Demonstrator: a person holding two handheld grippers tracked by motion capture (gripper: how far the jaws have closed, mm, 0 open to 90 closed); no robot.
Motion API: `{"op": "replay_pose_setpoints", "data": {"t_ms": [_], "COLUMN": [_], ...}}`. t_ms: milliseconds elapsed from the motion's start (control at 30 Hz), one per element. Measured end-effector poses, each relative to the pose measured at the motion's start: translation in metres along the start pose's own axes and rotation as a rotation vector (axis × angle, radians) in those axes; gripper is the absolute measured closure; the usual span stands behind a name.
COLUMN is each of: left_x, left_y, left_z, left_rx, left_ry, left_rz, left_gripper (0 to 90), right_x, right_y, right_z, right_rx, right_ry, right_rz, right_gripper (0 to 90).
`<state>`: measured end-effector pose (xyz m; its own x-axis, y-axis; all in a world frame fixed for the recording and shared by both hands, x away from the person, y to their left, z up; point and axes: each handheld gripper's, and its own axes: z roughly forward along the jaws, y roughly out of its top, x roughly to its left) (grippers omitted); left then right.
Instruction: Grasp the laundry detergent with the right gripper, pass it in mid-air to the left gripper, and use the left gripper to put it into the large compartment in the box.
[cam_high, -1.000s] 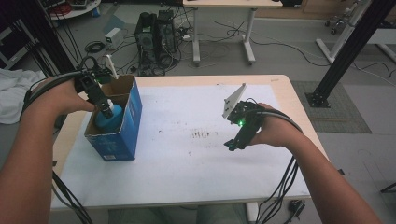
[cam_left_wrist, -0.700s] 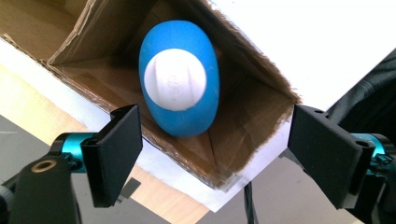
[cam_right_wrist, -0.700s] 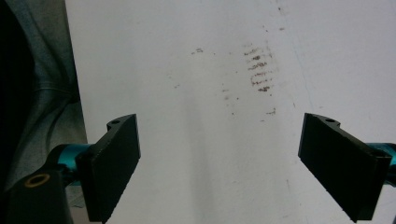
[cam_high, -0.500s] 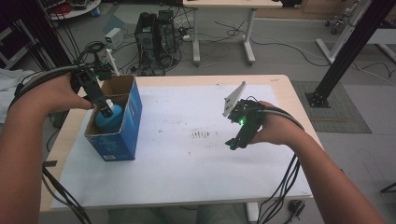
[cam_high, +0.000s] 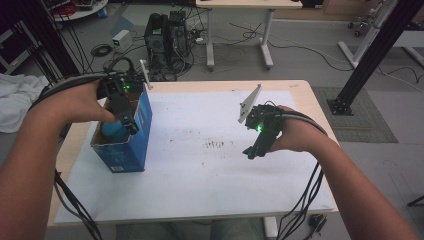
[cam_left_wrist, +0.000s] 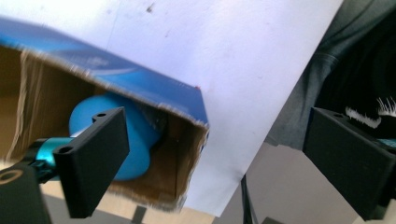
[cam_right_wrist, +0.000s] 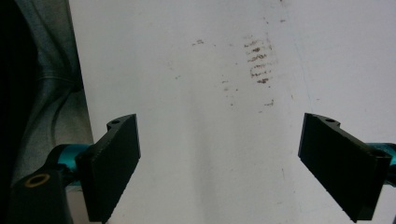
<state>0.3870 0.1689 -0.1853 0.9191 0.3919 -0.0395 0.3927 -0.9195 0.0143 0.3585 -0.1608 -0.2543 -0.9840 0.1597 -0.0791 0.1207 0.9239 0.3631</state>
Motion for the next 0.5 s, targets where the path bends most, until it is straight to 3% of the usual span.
{"op": "replay_pose_setpoints", "data": {"t_ms": [67, 100, 200, 333, 500], "left_x": [-0.004, -0.006, -0.011, -0.017, -0.024], "left_y": [0.007, 0.01, 0.019, 0.031, 0.045], "left_z": [0.002, 0.004, 0.008, 0.016, 0.028], "left_rx": [0.012, -0.001, -0.003, 0.014, 0.034], "left_ry": [0.002, -0.008, -0.008, -0.007, -0.011], "left_rz": [0.052, 0.051, 0.103, 0.165, 0.212], "left_gripper": [6.3, 6.3, 6.3, 6.3, 6.3], "right_x": [0.0, 0.0, -0.001, -0.001, -0.003], "right_y": [0.0, 0.0, 0.001, 0.003, 0.003], "right_z": [0.001, 0.001, 0.001, 0.002, 0.005], "right_rx": [0.011, 0.013, 0.027, 0.048, 0.065], "right_ry": [0.003, 0.001, 0.005, 0.015, 0.025], "right_rz": [-0.001, -0.003, -0.007, -0.005, -0.005], "right_gripper": [12.0, 12.0, 12.0, 12.0, 12.0]}}
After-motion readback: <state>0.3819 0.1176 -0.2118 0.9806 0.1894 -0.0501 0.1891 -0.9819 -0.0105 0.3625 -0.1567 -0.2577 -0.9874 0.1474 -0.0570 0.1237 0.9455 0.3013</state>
